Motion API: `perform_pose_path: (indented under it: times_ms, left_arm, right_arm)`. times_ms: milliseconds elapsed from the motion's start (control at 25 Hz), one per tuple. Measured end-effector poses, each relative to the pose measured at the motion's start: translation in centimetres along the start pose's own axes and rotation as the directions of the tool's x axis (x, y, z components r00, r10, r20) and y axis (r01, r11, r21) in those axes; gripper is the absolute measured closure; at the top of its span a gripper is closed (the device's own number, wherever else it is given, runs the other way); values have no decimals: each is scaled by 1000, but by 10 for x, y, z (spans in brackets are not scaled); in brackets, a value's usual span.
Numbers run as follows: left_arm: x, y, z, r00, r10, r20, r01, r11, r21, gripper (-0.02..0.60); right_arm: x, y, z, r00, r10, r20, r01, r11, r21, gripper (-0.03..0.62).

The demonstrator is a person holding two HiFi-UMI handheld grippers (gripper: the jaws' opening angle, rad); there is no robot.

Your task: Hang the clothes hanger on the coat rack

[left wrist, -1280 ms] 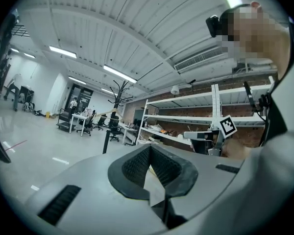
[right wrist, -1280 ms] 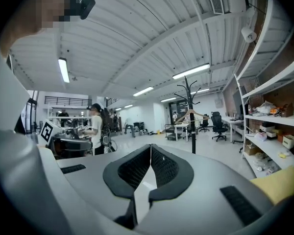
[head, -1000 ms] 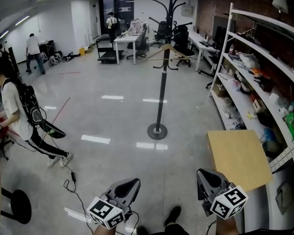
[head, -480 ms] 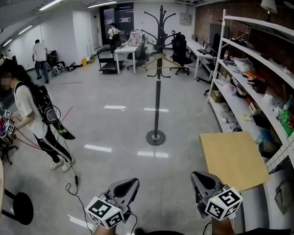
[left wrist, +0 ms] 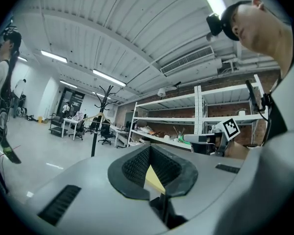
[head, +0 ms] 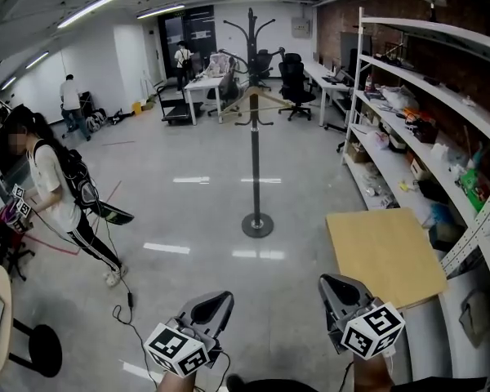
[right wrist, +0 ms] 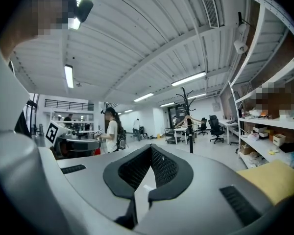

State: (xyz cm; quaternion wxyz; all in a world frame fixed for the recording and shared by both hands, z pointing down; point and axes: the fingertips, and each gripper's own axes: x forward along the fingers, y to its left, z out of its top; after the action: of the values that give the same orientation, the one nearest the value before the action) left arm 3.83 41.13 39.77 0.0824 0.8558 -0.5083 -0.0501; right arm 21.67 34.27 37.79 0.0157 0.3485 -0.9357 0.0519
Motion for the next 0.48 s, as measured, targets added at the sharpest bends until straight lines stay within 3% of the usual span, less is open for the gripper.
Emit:
perform_pose_path:
  times_ms: [480]
  left_arm:
    - [-6,-10,7,1000,-17,21,17,1000,-4,581]
  right_arm:
    - [-11,5,10,1000,-13,26,13,1000,-16,588]
